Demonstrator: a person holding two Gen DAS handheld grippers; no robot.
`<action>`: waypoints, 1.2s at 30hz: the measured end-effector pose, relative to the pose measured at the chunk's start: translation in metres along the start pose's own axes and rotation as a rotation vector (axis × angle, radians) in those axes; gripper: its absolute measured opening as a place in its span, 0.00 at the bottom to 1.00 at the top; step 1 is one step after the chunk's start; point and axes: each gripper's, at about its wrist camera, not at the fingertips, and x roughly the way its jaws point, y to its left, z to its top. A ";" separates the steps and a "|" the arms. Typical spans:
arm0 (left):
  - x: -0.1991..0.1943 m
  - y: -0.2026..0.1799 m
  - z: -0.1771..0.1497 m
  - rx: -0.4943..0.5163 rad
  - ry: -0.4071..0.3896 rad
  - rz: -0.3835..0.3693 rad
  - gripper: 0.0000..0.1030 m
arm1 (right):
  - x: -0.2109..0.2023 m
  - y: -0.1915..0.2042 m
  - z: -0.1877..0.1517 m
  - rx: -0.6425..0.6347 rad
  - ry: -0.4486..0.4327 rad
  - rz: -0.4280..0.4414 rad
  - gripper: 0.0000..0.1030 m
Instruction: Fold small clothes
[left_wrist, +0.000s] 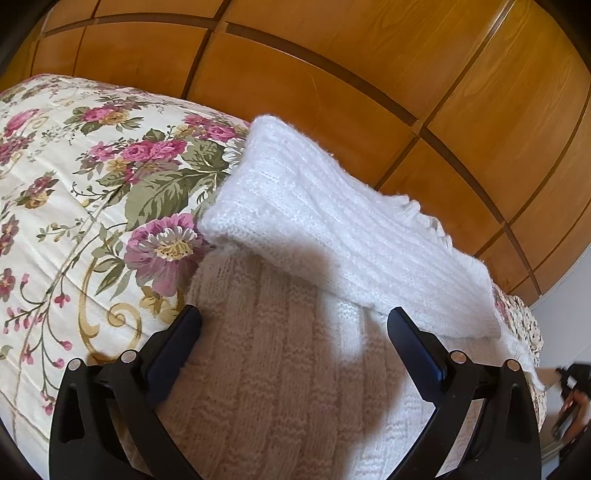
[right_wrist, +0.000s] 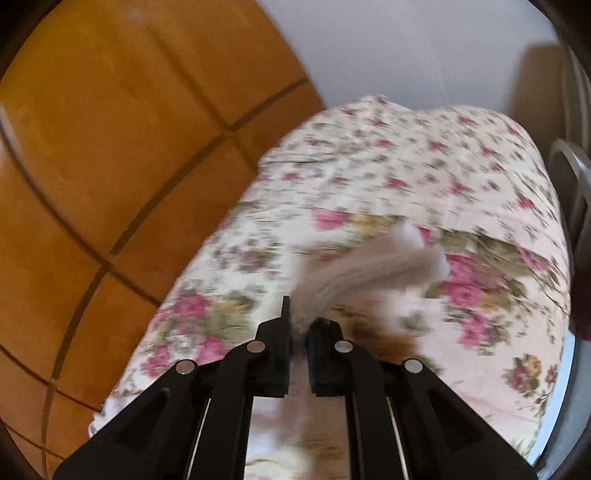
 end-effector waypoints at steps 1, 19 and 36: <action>0.000 0.000 0.000 -0.001 -0.001 -0.002 0.96 | -0.001 0.020 -0.003 -0.030 0.000 0.027 0.06; -0.002 0.006 -0.001 -0.012 -0.010 -0.022 0.96 | -0.028 0.304 -0.269 -0.781 0.226 0.553 0.08; -0.006 0.007 0.003 -0.027 -0.022 -0.038 0.96 | -0.040 0.177 -0.263 -0.751 0.150 0.376 0.70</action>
